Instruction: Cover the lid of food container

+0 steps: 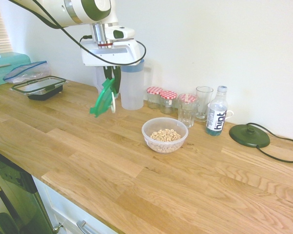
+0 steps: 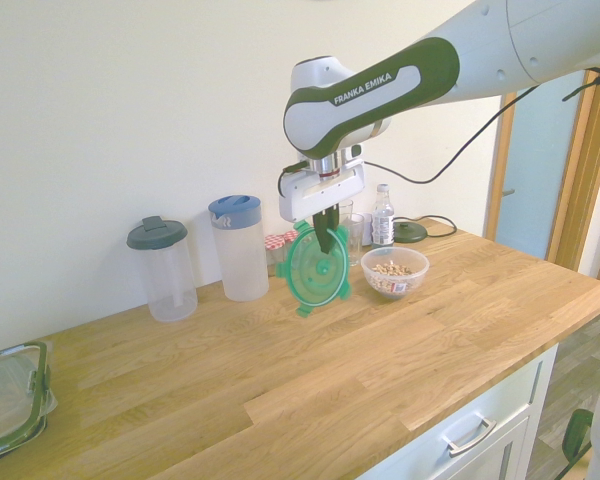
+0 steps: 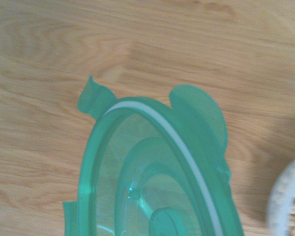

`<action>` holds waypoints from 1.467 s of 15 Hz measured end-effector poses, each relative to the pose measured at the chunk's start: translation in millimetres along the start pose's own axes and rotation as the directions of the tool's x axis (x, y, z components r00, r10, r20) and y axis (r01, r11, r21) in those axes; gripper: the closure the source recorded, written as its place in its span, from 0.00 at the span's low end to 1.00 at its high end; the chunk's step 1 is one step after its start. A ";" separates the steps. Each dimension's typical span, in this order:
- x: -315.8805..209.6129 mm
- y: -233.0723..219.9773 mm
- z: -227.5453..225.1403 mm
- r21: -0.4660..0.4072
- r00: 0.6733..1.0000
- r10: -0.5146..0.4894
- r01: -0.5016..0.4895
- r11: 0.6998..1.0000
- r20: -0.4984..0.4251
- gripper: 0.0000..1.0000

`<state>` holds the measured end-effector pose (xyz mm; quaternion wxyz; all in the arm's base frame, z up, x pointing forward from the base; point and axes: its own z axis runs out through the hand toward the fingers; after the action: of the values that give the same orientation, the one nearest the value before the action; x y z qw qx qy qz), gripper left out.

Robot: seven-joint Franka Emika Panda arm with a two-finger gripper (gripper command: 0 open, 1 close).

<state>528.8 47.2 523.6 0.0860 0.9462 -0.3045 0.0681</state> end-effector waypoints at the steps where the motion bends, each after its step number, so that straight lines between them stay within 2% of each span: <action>1: 5.8 5.2 -10.1 -0.048 0.999 -0.010 0.008 0.999 -0.052 1.00; 3: 8.5 9.2 -39.7 -0.140 0.987 -0.024 0.001 0.990 -0.159 1.00; 6: 0.6 11.5 -72.7 -0.257 0.948 -0.038 -0.048 0.965 -0.317 1.00; 8: 6.8 15.5 -69.4 -0.320 0.912 -0.031 -0.112 0.941 -0.410 1.00; 10: 15.7 19.3 -43.7 -0.383 0.874 -0.017 -0.195 0.903 -0.486 1.00; 12: 18.4 21.6 -15.8 -0.435 0.835 -0.002 -0.285 0.854 -0.551 1.00; 14: 18.7 24.2 8.4 -0.482 0.794 0.007 -0.376 0.792 -0.608 1.00; 17: 18.9 24.9 35.1 -0.554 0.737 -0.024 -0.486 0.676 -0.676 1.00; 19: 16.6 24.4 54.3 -0.615 0.712 -0.106 -0.510 0.601 -0.694 1.00; 20: 15.4 23.7 67.8 -0.642 0.705 -0.157 -0.500 0.581 -0.692 1.00; 22: 12.8 25.0 96.6 -0.671 0.695 -0.218 -0.485 0.561 -0.685 1.00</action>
<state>531.9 0.3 434.7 0.6154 0.6627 -0.3204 0.2819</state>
